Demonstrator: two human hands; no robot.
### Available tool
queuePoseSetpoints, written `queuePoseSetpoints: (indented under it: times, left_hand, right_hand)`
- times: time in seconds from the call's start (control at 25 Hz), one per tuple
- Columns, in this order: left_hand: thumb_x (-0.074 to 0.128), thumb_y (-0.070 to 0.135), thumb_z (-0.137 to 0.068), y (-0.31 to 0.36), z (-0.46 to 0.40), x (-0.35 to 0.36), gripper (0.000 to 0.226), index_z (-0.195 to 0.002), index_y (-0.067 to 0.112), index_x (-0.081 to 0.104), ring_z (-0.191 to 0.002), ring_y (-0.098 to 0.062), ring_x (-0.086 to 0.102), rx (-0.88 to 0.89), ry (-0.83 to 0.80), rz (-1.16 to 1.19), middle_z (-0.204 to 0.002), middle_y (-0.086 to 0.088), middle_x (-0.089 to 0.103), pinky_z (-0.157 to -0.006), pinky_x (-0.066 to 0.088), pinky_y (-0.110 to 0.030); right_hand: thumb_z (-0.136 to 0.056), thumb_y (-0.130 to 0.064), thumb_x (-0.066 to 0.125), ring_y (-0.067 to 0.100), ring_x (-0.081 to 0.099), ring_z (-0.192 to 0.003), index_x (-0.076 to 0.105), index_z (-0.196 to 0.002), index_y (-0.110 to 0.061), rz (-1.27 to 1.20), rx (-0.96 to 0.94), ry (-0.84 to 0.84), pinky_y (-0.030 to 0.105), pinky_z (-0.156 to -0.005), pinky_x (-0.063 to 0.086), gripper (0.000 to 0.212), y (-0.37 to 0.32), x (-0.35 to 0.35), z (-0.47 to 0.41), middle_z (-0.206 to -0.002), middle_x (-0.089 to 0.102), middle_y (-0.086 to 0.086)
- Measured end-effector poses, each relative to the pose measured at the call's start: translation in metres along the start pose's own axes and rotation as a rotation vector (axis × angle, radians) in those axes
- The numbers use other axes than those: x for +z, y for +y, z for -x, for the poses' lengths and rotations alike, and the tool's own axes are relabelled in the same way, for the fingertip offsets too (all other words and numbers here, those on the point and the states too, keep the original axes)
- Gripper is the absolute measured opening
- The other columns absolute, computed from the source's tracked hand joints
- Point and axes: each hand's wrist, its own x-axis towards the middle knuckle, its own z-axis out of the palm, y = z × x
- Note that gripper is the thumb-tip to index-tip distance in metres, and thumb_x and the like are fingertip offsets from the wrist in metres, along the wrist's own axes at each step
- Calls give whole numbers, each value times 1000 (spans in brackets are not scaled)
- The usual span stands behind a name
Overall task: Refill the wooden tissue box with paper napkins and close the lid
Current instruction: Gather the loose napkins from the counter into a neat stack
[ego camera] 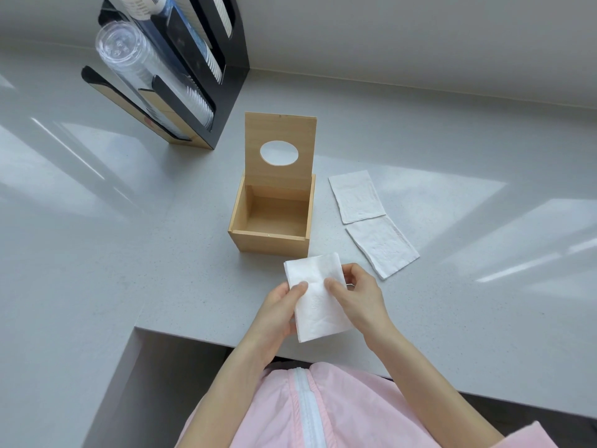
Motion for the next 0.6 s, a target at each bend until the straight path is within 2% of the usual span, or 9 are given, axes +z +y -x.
queuePoseSetpoints:
  times: [0.2, 0.28, 0.36, 0.44, 0.48, 0.56, 0.6]
  left_hand:
    - [45, 14, -92, -1, -3, 8, 19, -93, 24, 62, -78, -11, 66, 14, 26, -91, -88, 3, 70, -71, 52, -31]
    - [45, 13, -92, 0, -4, 11, 20, -90, 24, 61, -74, -8, 67, 17, 29, -92, -87, 5, 69, -67, 52, -27]
    - [45, 13, -92, 2, -6, 13, 19, -90, 24, 60, -75, -8, 65, 8, 29, -85, -87, 5, 68, -65, 52, -26]
    - [44, 12, -92, 5, -7, 16, 19, -91, 23, 59, -78, -9, 64, -1, 23, -71, -89, 4, 67, -67, 51, -26]
    - [45, 12, -92, 7, -8, 17, 19, -91, 23, 59, -79, -10, 64, -1, 18, -61, -91, 4, 67, -69, 51, -27]
    - [45, 11, -92, 11, -11, 19, 17, -94, 21, 59, -83, -13, 64, 4, 9, -50, -95, 1, 66, -73, 51, -29]
    - [46, 12, -92, 12, -12, 20, 16, -96, 20, 59, -84, -15, 63, 7, 4, -50, -97, 0, 66, -74, 50, -29]
  right_hand:
    - [-85, -24, 57, 6, 58, -76, 57, -94, -23, 58, 5, -22, 20, -61, 44, 9, 3, -9, -2, -86, 61, -11]
    - [-87, -29, 54, 11, 60, -79, 56, -94, -25, 98, 4, -30, 27, -67, 49, 8, -1, -21, -7, -85, 60, -12]
    - [-89, -26, 54, 18, 60, -84, 58, -98, -20, 156, -58, 82, 31, -74, 48, 12, -6, -40, -21, -89, 62, -4]
    - [-88, -25, 55, 20, 56, -92, 55, -112, -13, 345, -125, 217, 30, -80, 43, 26, -11, -62, -39, -106, 60, 5]
    - [-88, -26, 55, 24, 53, -102, 50, -121, -10, 468, -123, 244, 33, -87, 41, 36, -12, -72, -48, -118, 55, 10]
    - [-89, -30, 54, 33, 38, -121, 34, -134, -5, 727, -49, 210, 41, -98, 34, 55, -10, -81, -63, -133, 39, 18]
    - [-89, -32, 53, 35, 33, -124, 31, -135, -2, 814, -17, 192, 42, -100, 32, 59, -9, -82, -69, -135, 35, 20]
